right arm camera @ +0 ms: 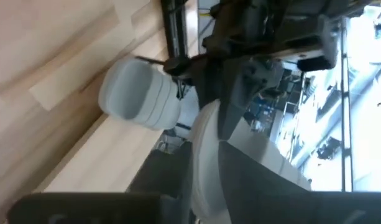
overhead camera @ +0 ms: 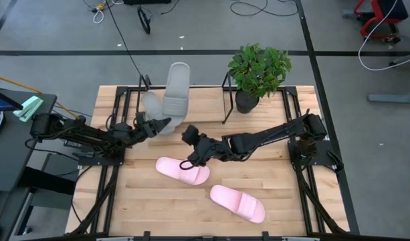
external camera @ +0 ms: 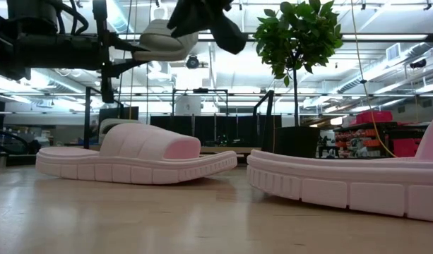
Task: Pick and place slides into the shelf
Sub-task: Put the gray slide on the shelf
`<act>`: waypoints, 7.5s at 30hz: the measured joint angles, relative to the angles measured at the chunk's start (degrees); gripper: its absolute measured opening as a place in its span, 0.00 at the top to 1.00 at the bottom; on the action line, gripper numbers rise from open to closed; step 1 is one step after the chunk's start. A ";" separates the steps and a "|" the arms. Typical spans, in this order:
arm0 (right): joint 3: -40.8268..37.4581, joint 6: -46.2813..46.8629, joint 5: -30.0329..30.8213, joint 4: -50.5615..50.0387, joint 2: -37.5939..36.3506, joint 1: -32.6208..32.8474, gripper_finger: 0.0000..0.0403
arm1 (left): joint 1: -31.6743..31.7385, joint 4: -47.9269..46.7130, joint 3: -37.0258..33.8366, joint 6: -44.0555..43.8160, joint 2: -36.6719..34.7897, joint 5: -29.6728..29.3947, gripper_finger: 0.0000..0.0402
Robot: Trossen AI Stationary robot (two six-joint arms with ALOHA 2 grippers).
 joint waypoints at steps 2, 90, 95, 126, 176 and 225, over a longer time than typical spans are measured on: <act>0.00 0.82 0.09 0.19 0.10 -0.32 0.73 | 0.02 0.08 0.00 -0.38 0.00 0.05 0.83; -0.11 7.23 -9.24 -2.46 0.30 -8.99 0.93 | -9.40 4.55 -2.71 15.52 -0.24 14.23 0.40; -0.11 9.85 -17.05 -5.17 0.30 -11.44 0.94 | -13.96 4.77 -2.71 17.19 -0.24 19.64 0.39; -18.45 -3.63 -30.98 10.87 0.14 -18.20 0.94 | -23.91 5.18 -2.71 22.14 -0.15 27.21 0.43; -17.61 0.53 -37.48 24.48 11.23 -19.54 0.94 | -23.91 9.62 -2.34 23.71 -0.17 27.22 0.48; -12.33 4.62 -46.87 23.71 11.25 -22.80 0.94 | -23.90 9.38 -2.34 24.30 -0.17 27.26 0.50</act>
